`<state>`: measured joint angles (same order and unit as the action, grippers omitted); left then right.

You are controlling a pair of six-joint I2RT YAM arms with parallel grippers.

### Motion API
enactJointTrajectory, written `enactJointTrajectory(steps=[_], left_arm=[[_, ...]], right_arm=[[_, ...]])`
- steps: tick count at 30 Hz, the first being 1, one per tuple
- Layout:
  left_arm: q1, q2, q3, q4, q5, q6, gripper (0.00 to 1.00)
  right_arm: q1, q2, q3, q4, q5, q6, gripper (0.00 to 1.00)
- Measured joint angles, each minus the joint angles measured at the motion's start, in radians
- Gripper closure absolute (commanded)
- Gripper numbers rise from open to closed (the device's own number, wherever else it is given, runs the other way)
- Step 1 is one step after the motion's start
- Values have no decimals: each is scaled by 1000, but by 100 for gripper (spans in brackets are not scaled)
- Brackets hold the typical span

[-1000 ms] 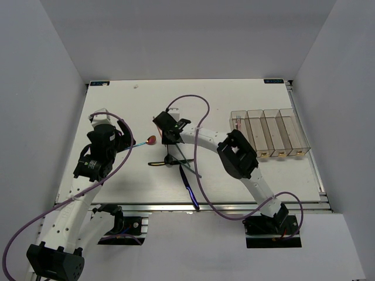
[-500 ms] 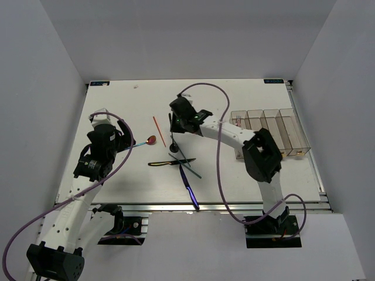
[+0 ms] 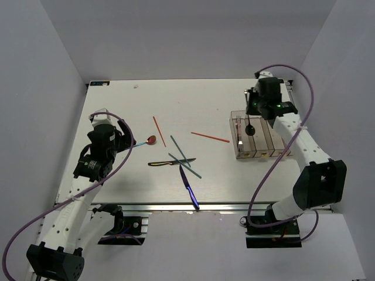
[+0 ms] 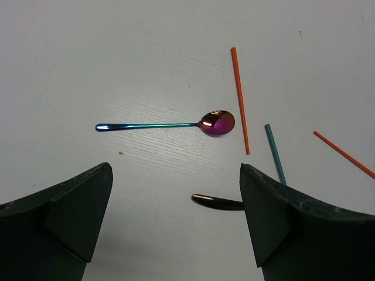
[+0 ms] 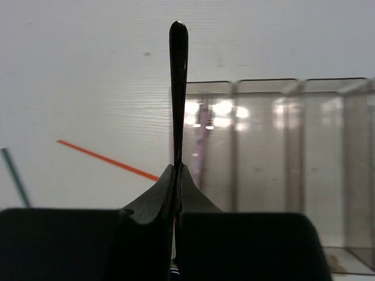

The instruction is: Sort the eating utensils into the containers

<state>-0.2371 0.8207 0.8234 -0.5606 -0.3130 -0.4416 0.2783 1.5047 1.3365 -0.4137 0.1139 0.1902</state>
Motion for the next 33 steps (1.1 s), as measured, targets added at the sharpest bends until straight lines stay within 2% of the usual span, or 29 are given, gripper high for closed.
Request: enactJointTrajectory(steps=[3,6,11,18,19,22,26,28,30,31,32,33], left_arm=[[0,-1,0,0,0,0,2],[0,0,0,0,0,0,2],[-1,2,0,0,0,0,2],[-1,17,0,0,0,0,2],[-1,19,0,0,0,0,2],[-1,25,0,0,0,0,2],[-1,35,0,0,0,0,2],[-1,38,0,-1,-1,0,2],[-1,39,0,-1,-1,0,2],[-2,40,0,-1,-2,0,2],[-2,40,0,-1,-2,0,2],[-2,41,0,-1,-5,0,2]], right_arm=[[-104,4,0,-19,6,-77,100],[-166,77,18,-61,31,-135,100],[-209,187,10,-116,40,-193,100],[-221,185,-66,-110,3,-200,100],[-221,185,-68,-109,0,-199,90],[-219,185,-71,-106,-12,-194,71],[-219,185,-76,-88,-11,-193,62],[-219,185,-76,-78,-9,-193,51],[-219,185,-74,-77,-9,-193,51],[-219,185,-73,-77,-10,-194,46],[-219,185,-72,-77,-13,-188,21],[-219,183,-71,-77,-17,-175,11]])
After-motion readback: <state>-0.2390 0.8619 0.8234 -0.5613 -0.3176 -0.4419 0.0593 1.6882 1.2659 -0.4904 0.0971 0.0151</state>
